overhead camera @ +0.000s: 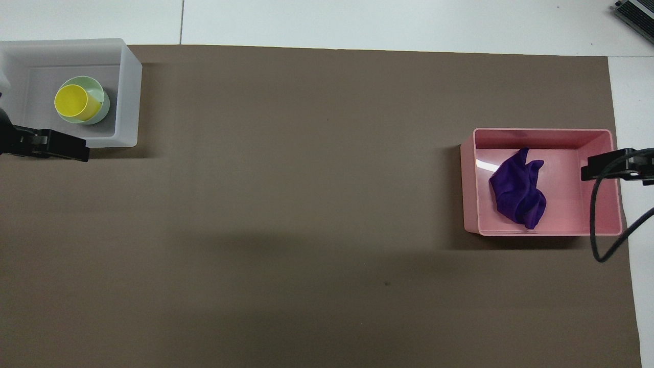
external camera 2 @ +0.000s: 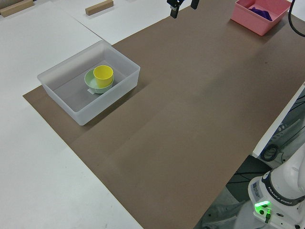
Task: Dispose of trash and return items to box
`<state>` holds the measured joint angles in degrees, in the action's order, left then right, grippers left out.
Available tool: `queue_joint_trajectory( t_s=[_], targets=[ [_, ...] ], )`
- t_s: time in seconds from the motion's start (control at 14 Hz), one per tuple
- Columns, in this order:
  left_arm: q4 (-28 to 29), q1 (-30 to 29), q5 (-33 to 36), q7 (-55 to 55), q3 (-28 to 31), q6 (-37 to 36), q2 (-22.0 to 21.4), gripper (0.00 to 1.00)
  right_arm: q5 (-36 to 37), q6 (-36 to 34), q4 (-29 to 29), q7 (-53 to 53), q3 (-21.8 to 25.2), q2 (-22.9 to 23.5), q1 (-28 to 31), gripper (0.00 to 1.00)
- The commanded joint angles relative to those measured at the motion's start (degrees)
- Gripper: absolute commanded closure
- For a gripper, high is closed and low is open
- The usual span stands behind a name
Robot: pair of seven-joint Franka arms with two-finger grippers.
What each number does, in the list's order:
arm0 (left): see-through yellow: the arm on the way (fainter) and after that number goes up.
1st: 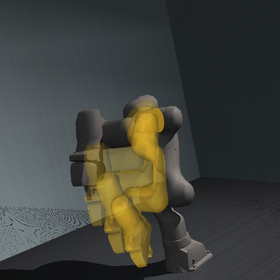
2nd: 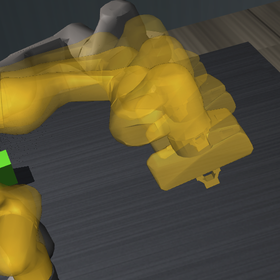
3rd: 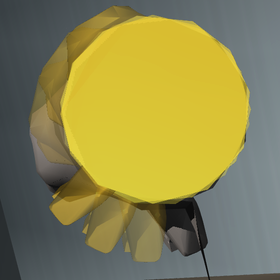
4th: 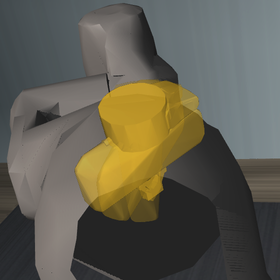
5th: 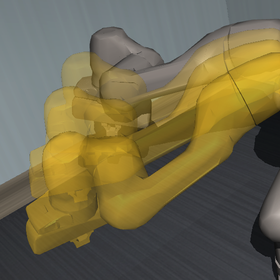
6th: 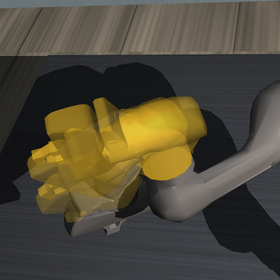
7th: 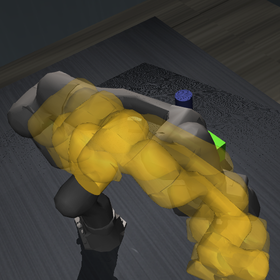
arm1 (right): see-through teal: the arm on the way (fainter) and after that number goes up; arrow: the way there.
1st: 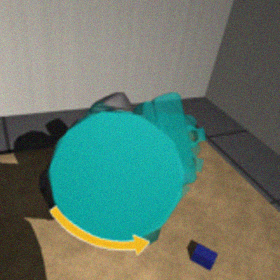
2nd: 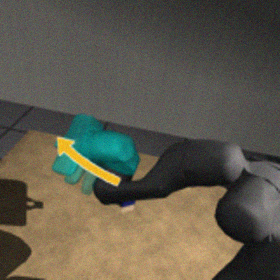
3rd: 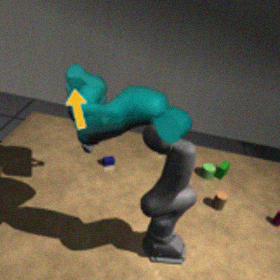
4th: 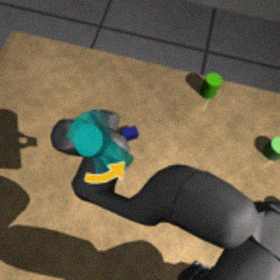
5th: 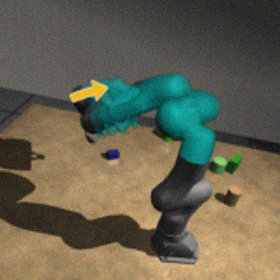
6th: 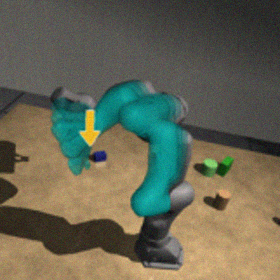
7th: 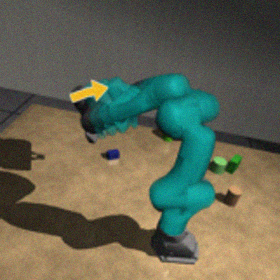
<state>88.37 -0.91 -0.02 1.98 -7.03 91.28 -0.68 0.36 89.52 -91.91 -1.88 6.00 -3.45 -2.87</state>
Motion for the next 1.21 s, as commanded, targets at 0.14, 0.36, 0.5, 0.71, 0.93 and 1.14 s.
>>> queue_joint_trajectory(
  t_s=[0.14, 0.36, 0.5, 0.71, 0.93, 1.14],
  targets=[
    [0.49, 0.64, 1.26, -1.1, 0.35, -2.77, -1.08, 0.0, 1.31, 0.13, -1.87, 0.82, -0.46, -1.73, 0.06, 0.0],
    [0.66, 0.03, 1.08, -1.8, 0.35, -2.34, -1.34, 0.0, 1.22, -0.4, -1.78, 1.08, -0.46, -1.73, 0.06, 0.0],
    [0.84, -0.23, 1.08, -1.8, 0.44, -2.95, -1.51, 0.0, 1.22, -1.8, -1.43, 1.0, -0.64, -1.65, -0.03, 0.0],
    [0.75, -0.24, 1.08, -1.89, 0.7, -3.38, -1.52, 0.0, 1.22, -1.98, -1.52, 0.91, -0.64, -1.73, -0.03, 0.0],
    [0.66, -0.24, 1.08, -1.89, 0.97, -3.65, -1.52, 0.0, 1.22, -1.98, -1.61, 0.82, -0.64, -1.82, -0.03, 0.0],
    [0.66, -0.32, 1.08, -1.89, 0.97, -3.56, -1.52, 0.0, 1.22, -1.9, -1.69, 0.73, -0.64, -1.82, -0.03, 0.0]
  ],
)
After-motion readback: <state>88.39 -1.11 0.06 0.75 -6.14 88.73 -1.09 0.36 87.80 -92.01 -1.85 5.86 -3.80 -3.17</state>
